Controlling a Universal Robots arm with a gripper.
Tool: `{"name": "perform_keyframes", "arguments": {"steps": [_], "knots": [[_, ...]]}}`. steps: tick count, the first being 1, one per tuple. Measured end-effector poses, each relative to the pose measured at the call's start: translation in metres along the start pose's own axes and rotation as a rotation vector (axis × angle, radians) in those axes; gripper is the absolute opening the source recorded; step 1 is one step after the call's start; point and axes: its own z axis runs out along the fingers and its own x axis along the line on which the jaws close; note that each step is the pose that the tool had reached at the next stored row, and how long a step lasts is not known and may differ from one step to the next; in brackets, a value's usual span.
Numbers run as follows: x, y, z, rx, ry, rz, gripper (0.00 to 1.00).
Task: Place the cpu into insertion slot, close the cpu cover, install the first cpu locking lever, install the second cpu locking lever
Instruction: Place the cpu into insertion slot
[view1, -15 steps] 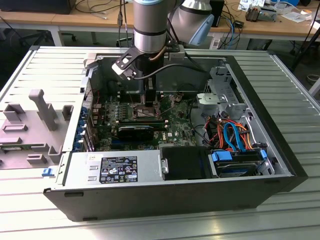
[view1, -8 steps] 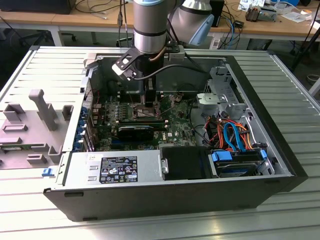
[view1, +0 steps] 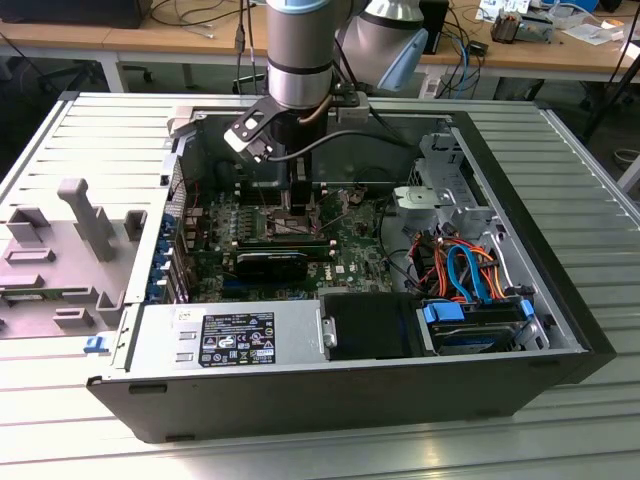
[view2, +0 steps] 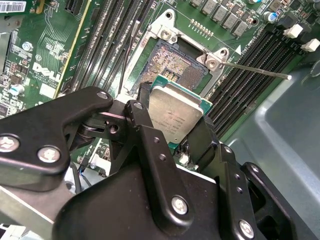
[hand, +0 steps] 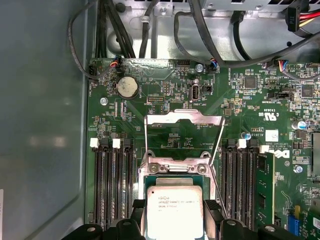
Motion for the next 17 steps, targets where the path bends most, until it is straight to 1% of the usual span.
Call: {"name": "perform_keyframes", "arguments": {"steps": [12,14,17], "knots": [[0.0000,0.0000,0.0021,0.0000,0.0000,0.000,0.54],[0.0001,0.0000,0.0047,0.0000,0.0000,0.000,0.54],[0.0001,0.0000,0.0053,0.0000,-0.0001,0.000,0.54]]}}
